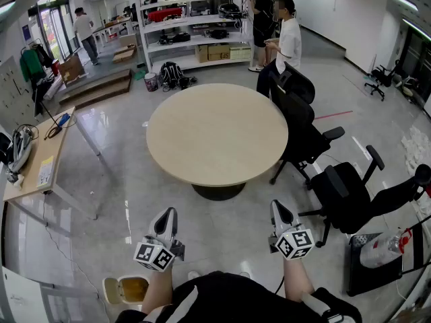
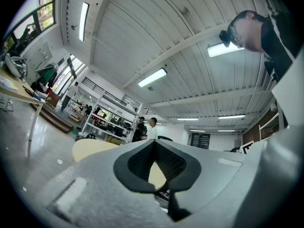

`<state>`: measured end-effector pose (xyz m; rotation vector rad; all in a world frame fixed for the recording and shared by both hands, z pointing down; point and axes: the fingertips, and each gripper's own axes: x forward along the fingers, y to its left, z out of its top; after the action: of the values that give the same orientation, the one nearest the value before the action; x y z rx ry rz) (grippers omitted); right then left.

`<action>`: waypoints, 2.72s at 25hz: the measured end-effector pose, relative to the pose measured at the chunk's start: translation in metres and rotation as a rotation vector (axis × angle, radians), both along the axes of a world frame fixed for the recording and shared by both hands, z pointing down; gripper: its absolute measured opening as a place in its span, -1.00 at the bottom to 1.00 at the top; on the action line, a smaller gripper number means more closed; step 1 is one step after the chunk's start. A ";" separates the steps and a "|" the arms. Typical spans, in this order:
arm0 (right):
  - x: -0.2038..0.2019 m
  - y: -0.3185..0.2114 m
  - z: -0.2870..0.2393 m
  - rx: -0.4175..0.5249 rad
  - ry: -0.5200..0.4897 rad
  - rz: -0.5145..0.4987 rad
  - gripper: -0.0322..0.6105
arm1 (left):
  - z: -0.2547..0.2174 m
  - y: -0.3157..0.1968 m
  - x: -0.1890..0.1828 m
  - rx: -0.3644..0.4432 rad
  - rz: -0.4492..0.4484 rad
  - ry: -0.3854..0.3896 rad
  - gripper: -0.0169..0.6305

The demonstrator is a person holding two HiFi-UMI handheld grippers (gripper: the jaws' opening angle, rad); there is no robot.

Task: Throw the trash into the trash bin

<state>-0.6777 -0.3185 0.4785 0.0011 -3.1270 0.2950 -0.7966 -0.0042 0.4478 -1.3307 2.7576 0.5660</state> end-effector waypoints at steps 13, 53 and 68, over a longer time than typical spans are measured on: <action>-0.006 -0.001 -0.001 0.006 -0.004 -0.012 -0.89 | 0.002 0.002 -0.004 -0.020 -0.014 -0.004 -0.94; 0.265 -0.146 -0.012 0.082 0.043 0.607 -0.89 | 0.004 -0.294 0.102 -0.073 0.615 -0.079 -0.94; 0.374 -0.088 -0.009 0.024 0.040 1.050 -0.89 | 0.003 -0.351 0.156 -0.061 0.998 -0.079 -0.94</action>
<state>-0.3035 -0.4060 0.4697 1.6027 -2.7570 0.2232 -0.6405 -0.3548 0.4512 -2.6215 1.8774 0.4033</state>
